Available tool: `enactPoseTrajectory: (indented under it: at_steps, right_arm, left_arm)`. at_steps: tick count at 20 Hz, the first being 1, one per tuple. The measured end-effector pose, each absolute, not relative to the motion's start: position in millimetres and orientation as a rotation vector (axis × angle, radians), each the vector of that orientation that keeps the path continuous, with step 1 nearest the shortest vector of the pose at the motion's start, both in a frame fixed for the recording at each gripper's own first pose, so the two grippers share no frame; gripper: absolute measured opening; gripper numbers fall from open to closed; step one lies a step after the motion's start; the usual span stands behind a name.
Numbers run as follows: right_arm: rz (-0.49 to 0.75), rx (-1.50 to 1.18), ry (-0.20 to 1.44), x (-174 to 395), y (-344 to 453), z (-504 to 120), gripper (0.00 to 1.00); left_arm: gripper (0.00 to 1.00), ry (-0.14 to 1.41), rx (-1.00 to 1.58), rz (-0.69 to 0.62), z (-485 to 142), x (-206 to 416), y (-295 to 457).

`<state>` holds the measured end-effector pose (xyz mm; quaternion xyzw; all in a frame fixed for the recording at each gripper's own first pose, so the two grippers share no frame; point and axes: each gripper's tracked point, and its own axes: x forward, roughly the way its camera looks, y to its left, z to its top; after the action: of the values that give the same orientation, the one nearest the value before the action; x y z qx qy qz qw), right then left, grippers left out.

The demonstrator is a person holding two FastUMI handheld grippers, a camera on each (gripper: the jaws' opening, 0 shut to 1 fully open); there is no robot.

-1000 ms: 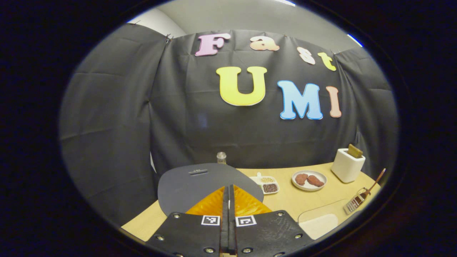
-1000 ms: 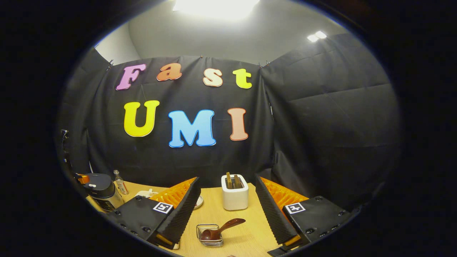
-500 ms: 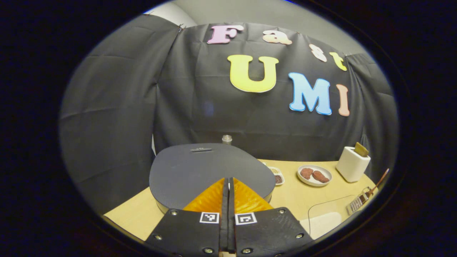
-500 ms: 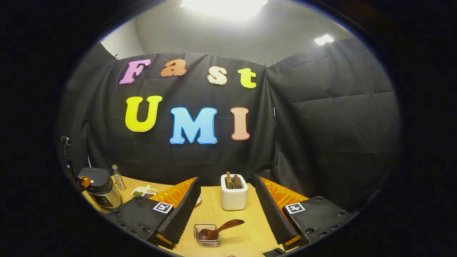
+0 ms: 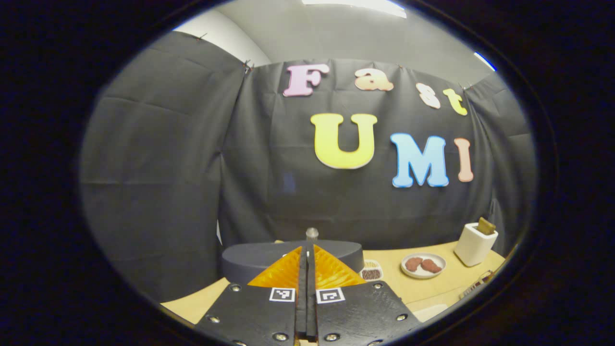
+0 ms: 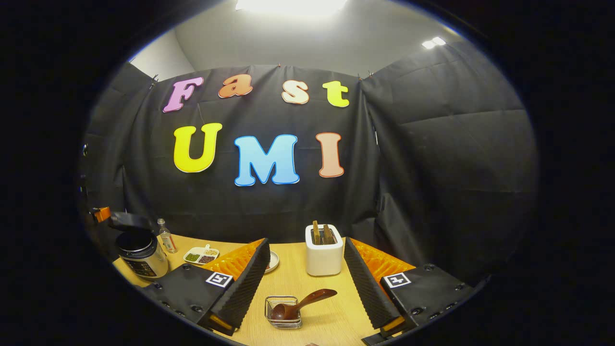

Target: Close the left gripper, press the button to open the rice cooker; take a wooden spoon from the chopstick holder with the right hand, scoop a spoonful of rice and pour it into the rice cooker, then put the wooden spoon back into the chopstick holder.

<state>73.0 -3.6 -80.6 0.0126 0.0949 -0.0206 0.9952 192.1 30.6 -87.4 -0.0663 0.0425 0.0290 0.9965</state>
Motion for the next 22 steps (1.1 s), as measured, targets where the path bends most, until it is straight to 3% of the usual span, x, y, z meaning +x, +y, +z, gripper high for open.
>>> enactPoseTrajectory:
  at_steps: [4, 9, 13, 14, 15, 17, 18, 20, 22]
  right_arm:
    - [-0.019, 0.057, 0.233, 83.7, -8.9, -104.1, 0.98]
    - [-0.032, 0.12, 0.298, 103.7, -19.4, -147.5, 0.96]
    - [-0.056, 0.147, 0.378, 110.4, -33.1, -188.6, 0.96]
    - [-0.057, 0.159, 0.4, 112.3, -34.3, -200.0, 0.92]
    - [-0.058, 0.177, 0.426, 112.9, -34.1, -210.0, 0.98]
    - [-0.05, 0.225, 0.47, 111.0, -29.9, -228.3, 0.93]
    - [-0.041, 0.255, 0.496, 109.2, -23.8, -238.1, 0.98]
    - [-0.017, 0.305, 0.541, 105.1, -13.4, -252.8, 0.98]
    - [0.012, 0.348, 0.583, 102.4, -1.6, -265.0, 0.92]
  left_arm:
    - [0.0, 0.008, -0.164, 0.094, -35.1, 158.7, 50.2]
    - [0.72, -0.03, -0.101, 0.115, -5.6, 113.0, 61.8]
    - [0.74, -0.017, -0.069, 0.136, 1.1, 79.3, 67.6]
    - [0.72, -0.012, -0.051, 0.146, 1.6, 72.0, 69.8]
    - [0.72, -0.008, -0.033, 0.153, 1.0, 67.2, 71.4]
    - [0.72, 0.001, -0.009, 0.159, 1.6, 58.3, 70.6]
    - [0.72, 0.006, -0.005, 0.162, 2.0, 54.5, 71.2]
    - [0.74, 0.012, -0.004, 0.174, -0.1, 49.7, 74.6]
    - [0.72, 0.014, -0.003, 0.185, -0.5, 43.9, 77.2]
